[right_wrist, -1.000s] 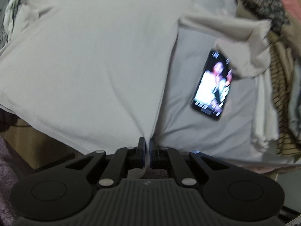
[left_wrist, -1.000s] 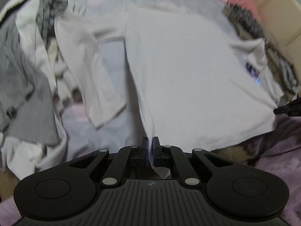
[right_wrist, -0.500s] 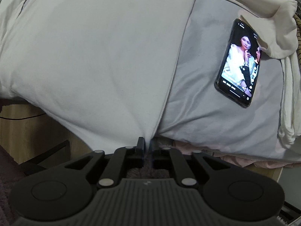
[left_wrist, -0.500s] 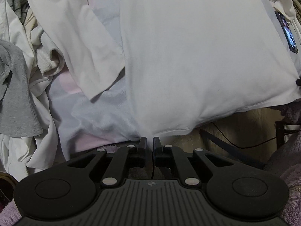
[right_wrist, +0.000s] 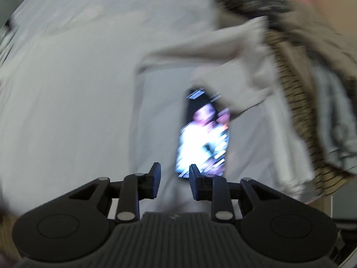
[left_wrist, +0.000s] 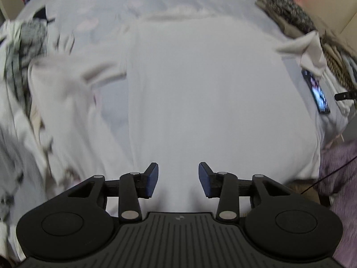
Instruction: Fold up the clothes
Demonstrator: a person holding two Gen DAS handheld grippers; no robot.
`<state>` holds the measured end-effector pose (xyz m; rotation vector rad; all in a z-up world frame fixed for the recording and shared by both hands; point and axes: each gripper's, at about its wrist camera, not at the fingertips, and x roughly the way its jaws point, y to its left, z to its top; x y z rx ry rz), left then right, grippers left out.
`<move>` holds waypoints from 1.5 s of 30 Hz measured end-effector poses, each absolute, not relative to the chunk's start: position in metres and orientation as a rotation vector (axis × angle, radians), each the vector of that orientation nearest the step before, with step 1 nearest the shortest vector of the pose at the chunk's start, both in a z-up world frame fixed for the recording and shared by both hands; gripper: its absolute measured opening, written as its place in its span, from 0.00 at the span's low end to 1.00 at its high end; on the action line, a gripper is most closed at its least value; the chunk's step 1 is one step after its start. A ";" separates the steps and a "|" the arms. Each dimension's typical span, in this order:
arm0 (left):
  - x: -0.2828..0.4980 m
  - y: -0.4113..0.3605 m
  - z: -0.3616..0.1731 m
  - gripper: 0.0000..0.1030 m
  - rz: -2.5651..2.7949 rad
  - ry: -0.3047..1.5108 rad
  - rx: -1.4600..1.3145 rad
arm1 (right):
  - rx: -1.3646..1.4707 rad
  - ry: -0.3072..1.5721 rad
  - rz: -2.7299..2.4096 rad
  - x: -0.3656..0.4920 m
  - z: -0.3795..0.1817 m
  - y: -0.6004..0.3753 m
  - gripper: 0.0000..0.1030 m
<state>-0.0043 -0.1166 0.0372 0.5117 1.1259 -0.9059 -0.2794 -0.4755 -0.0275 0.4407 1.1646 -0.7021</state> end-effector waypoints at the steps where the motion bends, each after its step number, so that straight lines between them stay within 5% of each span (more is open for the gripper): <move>1: -0.001 -0.124 0.038 0.37 -0.911 1.110 0.508 | 0.461 1.143 -0.746 -0.280 -0.026 -0.488 0.32; 12: 0.034 -0.187 0.022 0.38 -0.915 1.080 0.421 | 0.567 1.026 -0.847 -0.245 -0.052 -0.571 0.33; 18: 0.044 -0.206 0.006 0.38 -0.914 1.089 0.464 | 0.510 1.076 -0.776 -0.201 -0.077 -0.585 0.43; 25: 0.050 -0.220 -0.005 0.38 -0.902 1.101 0.506 | 0.481 1.168 -0.765 -0.180 -0.107 -0.601 0.43; 30: 0.051 -0.226 -0.008 0.38 -0.899 1.110 0.510 | 0.480 1.185 -0.769 -0.182 -0.118 -0.606 0.35; 32: 0.049 -0.226 -0.008 0.38 -0.900 1.107 0.511 | 0.463 1.189 -0.781 -0.184 -0.117 -0.606 0.18; 34: 0.047 -0.226 -0.008 0.38 -0.898 1.102 0.517 | 0.458 1.189 -0.804 -0.187 -0.115 -0.607 0.12; 45: 0.028 -0.228 0.015 0.38 -0.970 1.030 0.475 | 0.526 1.006 -0.771 -0.200 -0.028 -0.581 0.11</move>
